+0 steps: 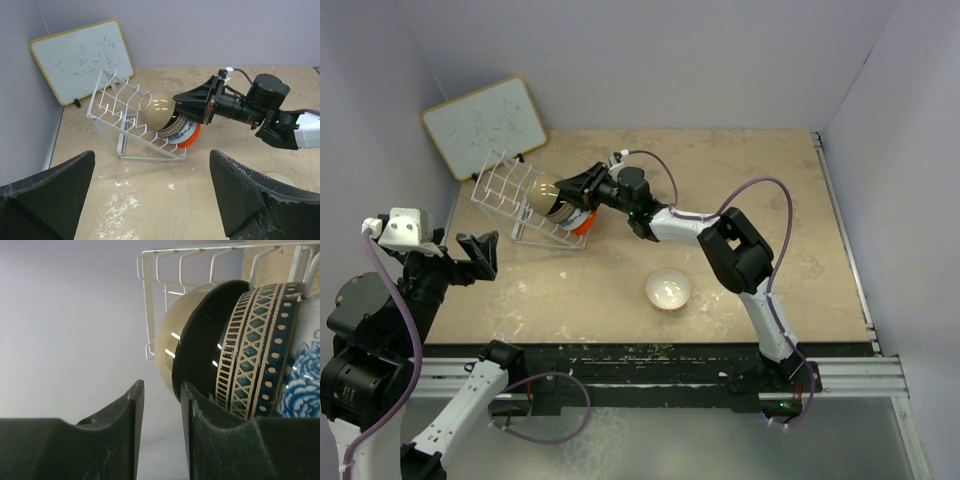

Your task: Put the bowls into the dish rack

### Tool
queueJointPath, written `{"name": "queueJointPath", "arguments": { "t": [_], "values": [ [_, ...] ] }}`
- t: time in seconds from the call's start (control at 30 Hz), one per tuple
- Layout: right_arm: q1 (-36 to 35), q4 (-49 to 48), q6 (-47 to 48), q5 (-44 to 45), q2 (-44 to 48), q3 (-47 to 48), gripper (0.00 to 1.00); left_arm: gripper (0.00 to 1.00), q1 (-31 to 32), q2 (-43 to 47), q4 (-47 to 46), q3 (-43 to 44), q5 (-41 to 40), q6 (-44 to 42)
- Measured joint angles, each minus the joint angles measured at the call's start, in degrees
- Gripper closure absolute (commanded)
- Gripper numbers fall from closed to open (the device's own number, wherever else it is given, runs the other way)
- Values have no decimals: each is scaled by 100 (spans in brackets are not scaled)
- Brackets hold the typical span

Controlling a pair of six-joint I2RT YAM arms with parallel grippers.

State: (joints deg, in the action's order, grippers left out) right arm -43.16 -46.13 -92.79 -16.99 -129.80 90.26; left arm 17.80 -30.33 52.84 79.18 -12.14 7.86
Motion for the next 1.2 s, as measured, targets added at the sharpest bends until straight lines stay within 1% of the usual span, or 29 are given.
{"name": "queueJointPath", "arguments": {
  "t": [0.4,0.63,0.83,0.9,0.97,1.07,1.2],
  "values": [
    [15,31,103,-50,229,-492,62,1,0,9,0,-2,2,2],
    [15,37,236,-46,741,-857,62,1,0,9,-4,-31,2,4],
    [15,-9,391,-48,1097,-916,62,1,0,13,-4,-79,9,7],
    [15,20,483,-42,1130,-933,59,1,0,17,-4,-83,7,7],
    [15,249,715,11,1231,-1012,55,1,0,20,-4,-81,7,7],
    [15,1093,1445,289,1569,-1051,47,1,0,20,-4,-81,7,7],
    [15,2391,2656,796,2428,-1091,44,1,0,20,-4,-81,7,4]
  ]
}}
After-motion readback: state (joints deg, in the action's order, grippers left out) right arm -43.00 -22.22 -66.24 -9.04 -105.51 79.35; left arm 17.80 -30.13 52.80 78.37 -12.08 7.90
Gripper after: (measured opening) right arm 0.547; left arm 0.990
